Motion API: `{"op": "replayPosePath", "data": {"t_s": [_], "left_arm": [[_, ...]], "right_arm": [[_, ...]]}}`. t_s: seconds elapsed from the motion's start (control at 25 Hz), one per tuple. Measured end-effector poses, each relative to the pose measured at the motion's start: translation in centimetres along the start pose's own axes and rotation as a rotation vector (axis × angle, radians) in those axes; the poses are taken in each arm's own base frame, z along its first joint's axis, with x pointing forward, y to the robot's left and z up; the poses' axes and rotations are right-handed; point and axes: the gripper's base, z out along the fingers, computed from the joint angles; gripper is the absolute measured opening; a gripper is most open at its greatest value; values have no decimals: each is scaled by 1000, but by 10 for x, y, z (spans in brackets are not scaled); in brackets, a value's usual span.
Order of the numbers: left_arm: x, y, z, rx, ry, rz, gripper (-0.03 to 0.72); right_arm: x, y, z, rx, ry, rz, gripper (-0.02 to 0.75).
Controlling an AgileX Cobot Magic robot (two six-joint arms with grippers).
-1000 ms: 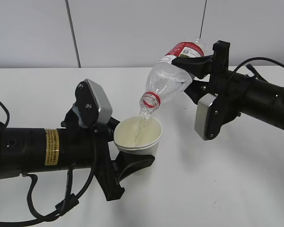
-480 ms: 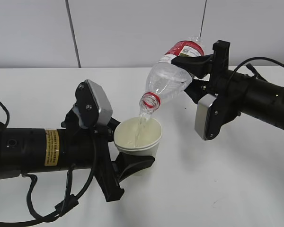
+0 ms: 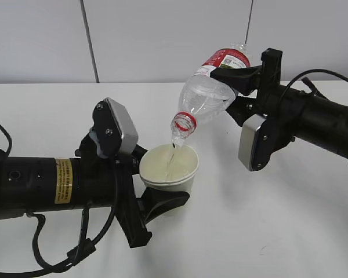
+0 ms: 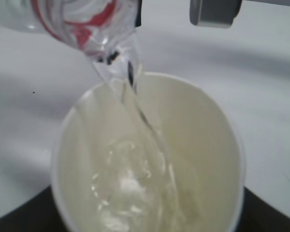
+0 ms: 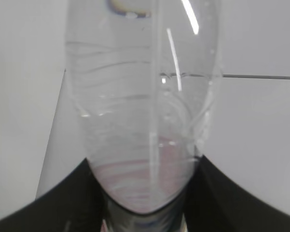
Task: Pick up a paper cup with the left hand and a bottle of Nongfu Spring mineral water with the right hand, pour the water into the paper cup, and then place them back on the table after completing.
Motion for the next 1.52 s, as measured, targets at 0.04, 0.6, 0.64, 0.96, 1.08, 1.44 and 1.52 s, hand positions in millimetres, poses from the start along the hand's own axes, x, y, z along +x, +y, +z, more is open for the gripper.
{"op": "replayPosePath", "data": {"t_s": [0.04, 0.6, 0.64, 0.96, 1.08, 1.44, 1.52], "left_arm": [[0, 0, 0, 0, 0, 0, 435], [0, 0, 0, 2, 1, 2, 435], [0, 0, 0, 2, 1, 2, 435], [0, 0, 0, 1, 3, 2, 434], [1, 0, 0, -1, 8, 2, 434], [1, 0, 0, -2, 10, 2, 433], [1, 0, 0, -5, 10, 1, 433]], "right_arm": [[0, 0, 0, 1, 0, 0, 326], [0, 0, 0, 2, 0, -2, 326], [0, 0, 0, 2, 0, -6, 326], [0, -1, 0, 5, 1, -39, 326], [0, -1, 0, 9, 0, -39, 326], [-1, 2, 1, 9, -20, -44, 326], [-3, 8, 0, -10, -24, -30, 326]]}}
